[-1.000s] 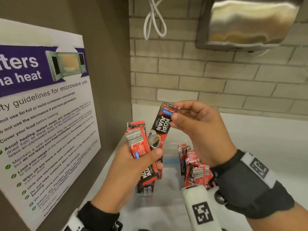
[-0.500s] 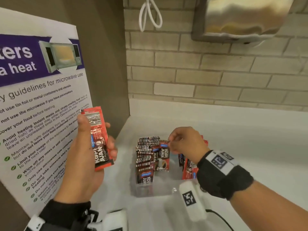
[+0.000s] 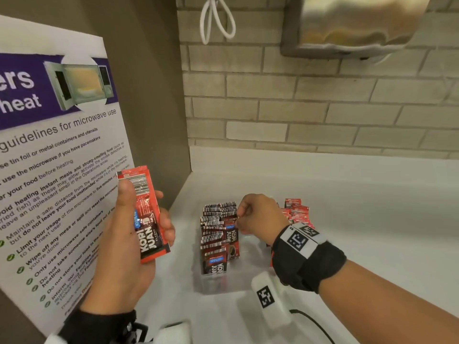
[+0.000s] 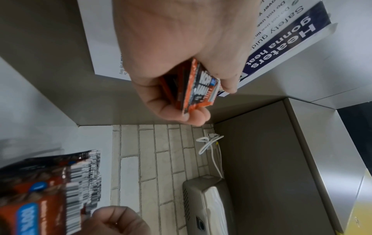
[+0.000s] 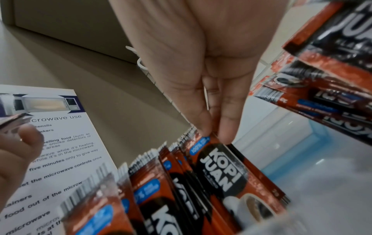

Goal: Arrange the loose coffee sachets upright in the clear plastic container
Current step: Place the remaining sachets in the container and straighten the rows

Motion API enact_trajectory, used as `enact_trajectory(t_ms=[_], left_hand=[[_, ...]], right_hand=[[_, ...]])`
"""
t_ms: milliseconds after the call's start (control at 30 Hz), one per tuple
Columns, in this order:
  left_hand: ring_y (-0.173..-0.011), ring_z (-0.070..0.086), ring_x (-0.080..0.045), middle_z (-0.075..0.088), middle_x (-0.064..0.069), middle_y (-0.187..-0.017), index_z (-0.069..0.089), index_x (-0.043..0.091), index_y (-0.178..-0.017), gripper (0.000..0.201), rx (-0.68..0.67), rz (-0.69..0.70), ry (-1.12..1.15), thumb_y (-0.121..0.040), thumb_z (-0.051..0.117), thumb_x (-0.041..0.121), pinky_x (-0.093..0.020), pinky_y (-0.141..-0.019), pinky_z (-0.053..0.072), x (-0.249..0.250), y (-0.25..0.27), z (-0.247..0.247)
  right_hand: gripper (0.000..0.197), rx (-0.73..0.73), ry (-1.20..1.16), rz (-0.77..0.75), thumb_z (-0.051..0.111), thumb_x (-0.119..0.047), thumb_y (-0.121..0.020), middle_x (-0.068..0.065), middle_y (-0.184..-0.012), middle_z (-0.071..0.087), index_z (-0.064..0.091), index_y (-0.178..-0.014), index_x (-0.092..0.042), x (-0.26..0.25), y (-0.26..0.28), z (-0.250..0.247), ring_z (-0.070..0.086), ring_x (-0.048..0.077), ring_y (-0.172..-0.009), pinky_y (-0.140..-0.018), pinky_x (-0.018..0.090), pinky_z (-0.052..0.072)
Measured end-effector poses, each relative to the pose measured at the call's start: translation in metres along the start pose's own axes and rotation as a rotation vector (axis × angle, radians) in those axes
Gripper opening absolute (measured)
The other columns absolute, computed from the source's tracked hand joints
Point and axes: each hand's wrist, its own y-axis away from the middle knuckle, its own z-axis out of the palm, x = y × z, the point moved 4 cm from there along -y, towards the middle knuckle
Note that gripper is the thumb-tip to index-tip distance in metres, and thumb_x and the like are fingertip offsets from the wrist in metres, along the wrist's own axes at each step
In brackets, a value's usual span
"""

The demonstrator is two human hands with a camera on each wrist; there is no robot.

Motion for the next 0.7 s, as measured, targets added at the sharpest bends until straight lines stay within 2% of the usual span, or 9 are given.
enact_trajectory(t_ms=[133, 167, 233, 300, 400, 500, 567, 667, 700], left_hand=[[-0.043, 0.05, -0.01, 0.053, -0.001, -0.052, 0.062, 0.016, -0.081, 0.062, -0.019, 0.021, -0.025, -0.06, 0.059, 0.073, -0.017, -0.042, 0.043, -0.003, 0.0, 0.002], [-0.043, 0.05, -0.01, 0.054, -0.001, -0.052, 0.064, 0.017, -0.078, 0.058, -0.019, 0.017, -0.016, -0.062, 0.059, 0.073, -0.017, -0.041, 0.042, -0.004, 0.001, 0.003], [-0.042, 0.05, -0.01, 0.057, 0.0, -0.054, 0.069, 0.021, -0.067, 0.048, -0.015, 0.013, 0.029, -0.079, 0.048, 0.062, -0.018, -0.038, 0.041, -0.006, 0.002, 0.006], [-0.041, 0.049, -0.011, 0.059, 0.0, -0.055, 0.071, 0.021, -0.062, 0.053, -0.011, 0.011, 0.052, -0.09, 0.037, 0.05, -0.018, -0.037, 0.039, -0.007, 0.003, 0.01], [-0.041, 0.049, -0.012, 0.059, 0.0, -0.055, 0.072, 0.022, -0.061, 0.054, -0.018, 0.002, 0.066, -0.092, 0.034, 0.046, -0.018, -0.037, 0.039, -0.007, 0.005, 0.013], [-0.042, 0.049, -0.012, 0.058, 0.0, -0.056, 0.072, 0.023, -0.063, 0.05, -0.02, 0.001, 0.051, -0.089, 0.037, 0.045, -0.02, -0.037, 0.038, -0.007, 0.005, 0.014], [-0.042, 0.048, -0.013, 0.058, -0.001, -0.055, 0.072, 0.023, -0.064, 0.047, -0.012, 0.009, 0.034, -0.088, 0.038, 0.044, -0.021, -0.036, 0.039, -0.007, 0.004, 0.012], [-0.041, 0.048, -0.014, 0.054, -0.004, -0.053, 0.068, 0.017, -0.07, 0.042, -0.002, -0.023, 0.055, -0.085, 0.042, 0.046, -0.02, -0.035, 0.038, -0.008, 0.003, 0.009], [-0.041, 0.047, -0.014, 0.053, -0.005, -0.051, 0.067, 0.015, -0.072, 0.041, -0.007, -0.034, 0.064, -0.082, 0.044, 0.047, -0.019, -0.035, 0.038, -0.009, 0.003, 0.008]], right_hand=[[0.026, -0.044, -0.038, 0.026, 0.063, 0.006, -0.07, 0.005, -0.077, 0.059, 0.049, -0.084, -0.01, 0.003, 0.004, 0.0, 0.053, 0.013, -0.06, -0.054, 0.02, 0.044], [0.028, -0.05, -0.042, 0.03, 0.063, 0.007, -0.07, 0.006, -0.078, 0.059, 0.048, -0.085, -0.01, 0.005, 0.004, -0.001, 0.052, 0.013, -0.06, -0.054, 0.02, 0.043], [0.028, -0.051, -0.037, 0.034, 0.061, 0.008, -0.07, 0.006, -0.08, 0.059, 0.046, -0.084, -0.011, 0.006, 0.004, -0.002, 0.051, 0.012, -0.06, -0.053, 0.021, 0.041], [0.027, -0.053, -0.025, 0.033, 0.06, 0.007, -0.072, 0.01, -0.086, 0.061, 0.046, -0.084, -0.012, 0.006, 0.006, -0.004, 0.053, 0.015, -0.064, -0.057, 0.023, 0.044], [0.025, -0.06, 0.012, 0.006, 0.062, 0.004, -0.076, 0.006, -0.087, 0.058, 0.046, -0.086, -0.013, 0.001, 0.009, -0.007, 0.051, 0.014, -0.066, -0.055, 0.018, 0.041], [0.017, -0.003, 0.032, -0.046, 0.062, -0.004, -0.083, 0.003, -0.093, 0.054, 0.049, -0.09, -0.014, -0.01, 0.01, -0.018, 0.05, 0.015, -0.078, -0.058, 0.013, 0.035], [0.014, 0.008, -0.065, -0.017, 0.061, -0.01, -0.085, 0.002, -0.098, 0.052, 0.052, -0.095, -0.014, -0.015, 0.012, -0.024, 0.05, 0.016, -0.085, -0.064, 0.013, 0.038], [0.012, -0.145, -0.412, 0.172, 0.06, -0.009, -0.086, 0.006, -0.099, 0.055, 0.058, -0.098, -0.01, -0.013, 0.022, -0.018, 0.053, 0.021, -0.091, -0.085, 0.03, 0.047], [0.008, -0.208, -0.516, 0.254, 0.059, -0.007, -0.087, 0.007, -0.097, 0.055, 0.059, -0.095, -0.009, -0.009, 0.025, -0.013, 0.053, 0.021, -0.087, -0.084, 0.032, 0.047]])
